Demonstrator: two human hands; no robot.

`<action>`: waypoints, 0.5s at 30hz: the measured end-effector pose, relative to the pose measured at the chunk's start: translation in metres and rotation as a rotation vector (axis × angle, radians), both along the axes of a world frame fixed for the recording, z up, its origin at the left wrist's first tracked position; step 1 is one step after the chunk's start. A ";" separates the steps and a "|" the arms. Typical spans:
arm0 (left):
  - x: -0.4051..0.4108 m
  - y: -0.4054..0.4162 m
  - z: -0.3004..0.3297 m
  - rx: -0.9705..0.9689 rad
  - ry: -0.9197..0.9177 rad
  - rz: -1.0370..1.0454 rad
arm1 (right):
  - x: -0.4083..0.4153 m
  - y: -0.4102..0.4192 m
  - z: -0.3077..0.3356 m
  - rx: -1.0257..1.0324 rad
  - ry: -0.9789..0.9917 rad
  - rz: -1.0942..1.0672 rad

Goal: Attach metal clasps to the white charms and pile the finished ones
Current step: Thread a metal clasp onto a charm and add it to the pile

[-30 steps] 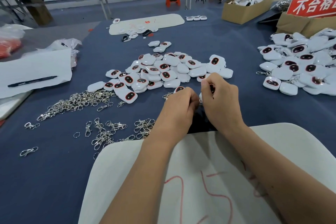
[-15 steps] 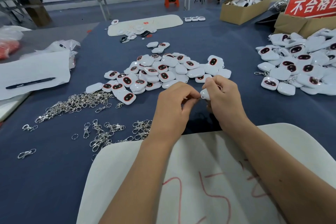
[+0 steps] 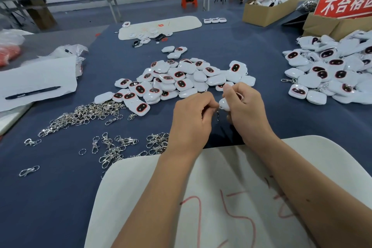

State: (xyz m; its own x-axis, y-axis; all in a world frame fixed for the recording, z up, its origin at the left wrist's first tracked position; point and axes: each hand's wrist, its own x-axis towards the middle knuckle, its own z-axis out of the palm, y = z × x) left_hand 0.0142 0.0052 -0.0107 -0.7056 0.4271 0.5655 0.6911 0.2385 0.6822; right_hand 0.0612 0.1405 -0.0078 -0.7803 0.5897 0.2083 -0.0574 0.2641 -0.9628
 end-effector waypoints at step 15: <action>0.012 0.005 0.008 -0.048 -0.069 0.005 | -0.003 0.001 -0.003 0.049 -0.019 -0.101</action>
